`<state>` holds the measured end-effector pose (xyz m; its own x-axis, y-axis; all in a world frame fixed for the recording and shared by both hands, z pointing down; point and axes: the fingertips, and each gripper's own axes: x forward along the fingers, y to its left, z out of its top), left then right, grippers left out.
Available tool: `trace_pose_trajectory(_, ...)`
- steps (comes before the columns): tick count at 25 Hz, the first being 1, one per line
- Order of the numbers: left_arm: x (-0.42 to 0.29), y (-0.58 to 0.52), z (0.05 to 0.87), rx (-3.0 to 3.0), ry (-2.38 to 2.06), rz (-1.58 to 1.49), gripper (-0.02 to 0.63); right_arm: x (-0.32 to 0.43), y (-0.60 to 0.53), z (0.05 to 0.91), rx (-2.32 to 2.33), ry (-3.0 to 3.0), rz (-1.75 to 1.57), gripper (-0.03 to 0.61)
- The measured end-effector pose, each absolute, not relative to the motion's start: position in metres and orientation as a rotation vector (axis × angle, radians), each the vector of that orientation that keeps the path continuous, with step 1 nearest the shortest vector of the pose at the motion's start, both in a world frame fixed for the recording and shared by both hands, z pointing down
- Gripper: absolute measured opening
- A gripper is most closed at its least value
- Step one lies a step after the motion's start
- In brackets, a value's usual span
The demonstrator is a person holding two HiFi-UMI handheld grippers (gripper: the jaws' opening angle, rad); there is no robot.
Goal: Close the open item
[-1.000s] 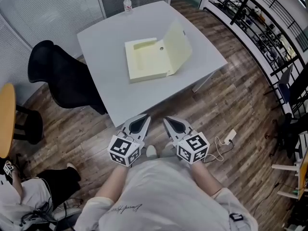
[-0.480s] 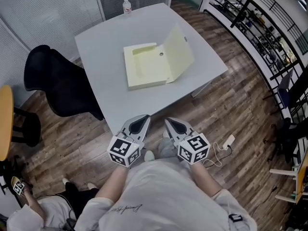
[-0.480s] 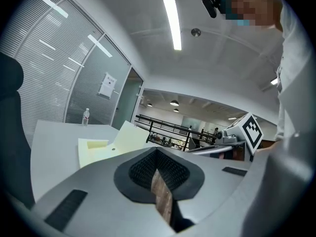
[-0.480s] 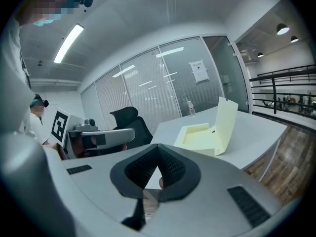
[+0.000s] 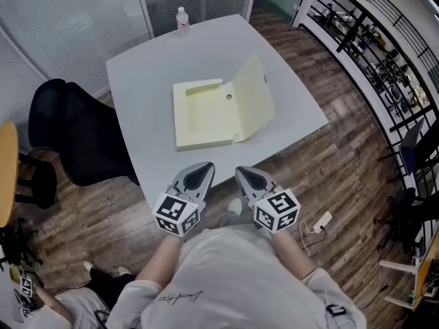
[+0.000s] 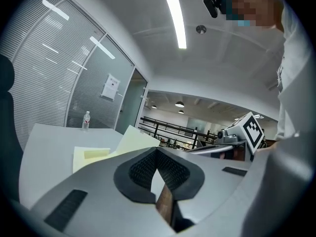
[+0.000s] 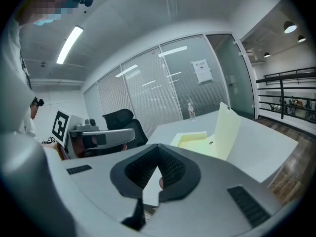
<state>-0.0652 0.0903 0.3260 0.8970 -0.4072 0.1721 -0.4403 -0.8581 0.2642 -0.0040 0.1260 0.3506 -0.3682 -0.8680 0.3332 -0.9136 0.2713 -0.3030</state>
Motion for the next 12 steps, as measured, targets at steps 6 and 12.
trace_pose_trajectory(6,-0.030,0.061,0.324,2.744,-0.689,0.159,0.009,0.030,0.090,0.347,1.646,-2.478,0.702,0.012)
trace_pose_trajectory(12,0.003,0.043,0.326,2.743,-0.719,0.169,0.008,0.053,0.069,0.344,1.578,-2.533,0.692,0.012)
